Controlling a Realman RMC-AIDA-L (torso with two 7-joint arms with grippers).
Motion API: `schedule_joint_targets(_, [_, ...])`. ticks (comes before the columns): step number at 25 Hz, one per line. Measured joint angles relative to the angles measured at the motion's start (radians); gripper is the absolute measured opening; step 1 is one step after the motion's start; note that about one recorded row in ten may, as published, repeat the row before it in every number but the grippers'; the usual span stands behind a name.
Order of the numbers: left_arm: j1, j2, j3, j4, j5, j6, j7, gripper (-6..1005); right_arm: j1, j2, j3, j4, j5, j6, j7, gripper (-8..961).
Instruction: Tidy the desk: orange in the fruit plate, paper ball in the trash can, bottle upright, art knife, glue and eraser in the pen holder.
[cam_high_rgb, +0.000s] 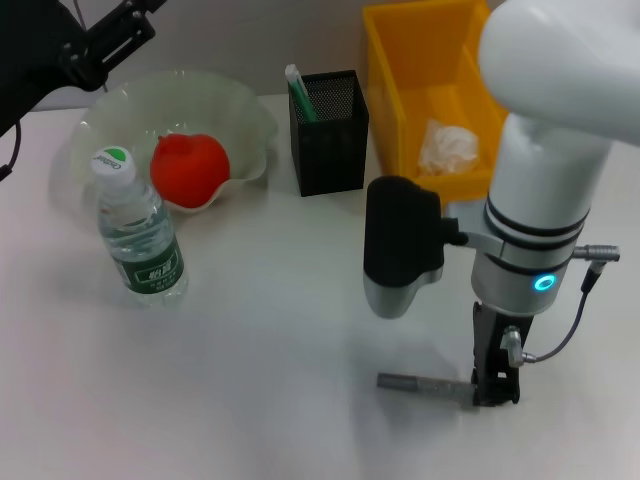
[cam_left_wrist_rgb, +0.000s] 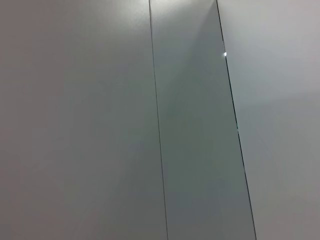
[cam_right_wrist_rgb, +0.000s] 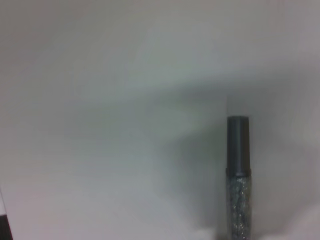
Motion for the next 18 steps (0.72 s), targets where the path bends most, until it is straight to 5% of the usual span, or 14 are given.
schedule_joint_targets(10, [0.004,0.001,-0.012,0.009,-0.005,0.004,-0.009,724,-0.128,-0.004,0.134,-0.23,-0.008,-0.018,-0.034,143])
schedule_joint_targets(18, [0.006,0.003,-0.025,0.023,-0.009,0.005,-0.016,724,-0.257,0.004,0.259,-0.363,0.027,0.115,-0.104,141])
